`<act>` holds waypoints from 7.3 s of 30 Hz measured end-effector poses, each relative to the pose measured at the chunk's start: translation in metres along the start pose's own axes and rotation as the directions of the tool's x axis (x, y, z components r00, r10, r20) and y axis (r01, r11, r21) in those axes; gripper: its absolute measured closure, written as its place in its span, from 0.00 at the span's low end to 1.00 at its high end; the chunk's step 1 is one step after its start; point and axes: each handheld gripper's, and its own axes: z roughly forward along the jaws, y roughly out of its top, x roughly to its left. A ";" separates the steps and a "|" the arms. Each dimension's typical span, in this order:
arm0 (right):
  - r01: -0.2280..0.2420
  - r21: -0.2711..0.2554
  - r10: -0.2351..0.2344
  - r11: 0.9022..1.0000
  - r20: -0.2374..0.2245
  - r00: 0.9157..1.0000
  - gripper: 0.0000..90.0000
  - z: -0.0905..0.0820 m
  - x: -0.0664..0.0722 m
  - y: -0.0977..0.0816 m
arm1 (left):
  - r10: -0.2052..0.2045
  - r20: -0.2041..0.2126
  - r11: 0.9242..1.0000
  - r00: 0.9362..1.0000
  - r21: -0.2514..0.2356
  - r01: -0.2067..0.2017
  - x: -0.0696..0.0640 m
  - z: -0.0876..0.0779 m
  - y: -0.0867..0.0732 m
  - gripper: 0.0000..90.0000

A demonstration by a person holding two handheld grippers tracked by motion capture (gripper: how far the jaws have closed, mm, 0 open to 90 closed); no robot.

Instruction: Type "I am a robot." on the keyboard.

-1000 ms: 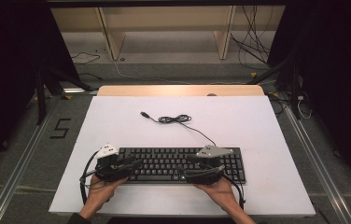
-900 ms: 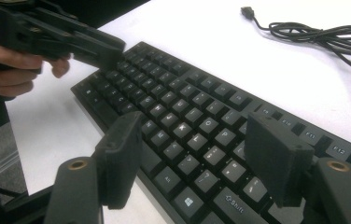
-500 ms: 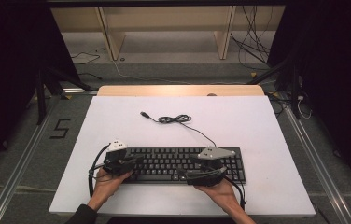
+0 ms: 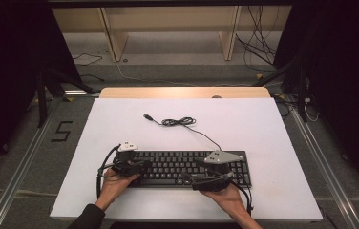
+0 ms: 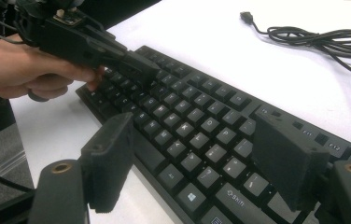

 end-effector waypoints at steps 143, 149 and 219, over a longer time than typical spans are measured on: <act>0.023 0.210 -0.033 0.977 0.043 0.999 1.00 0.083 -0.015 0.017 | -0.046 0.048 0.979 0.998 -0.196 0.054 -0.013 -0.068 -0.041 0.31; 0.021 0.211 -0.031 0.977 0.043 0.999 1.00 0.084 -0.014 0.017 | -0.051 0.047 0.978 0.998 -0.201 0.059 -0.013 -0.067 -0.041 0.31; 0.044 0.229 -0.060 0.972 0.063 0.996 1.00 0.088 -0.011 0.015 | -0.044 0.043 0.978 0.998 -0.202 0.052 -0.013 -0.068 -0.041 0.31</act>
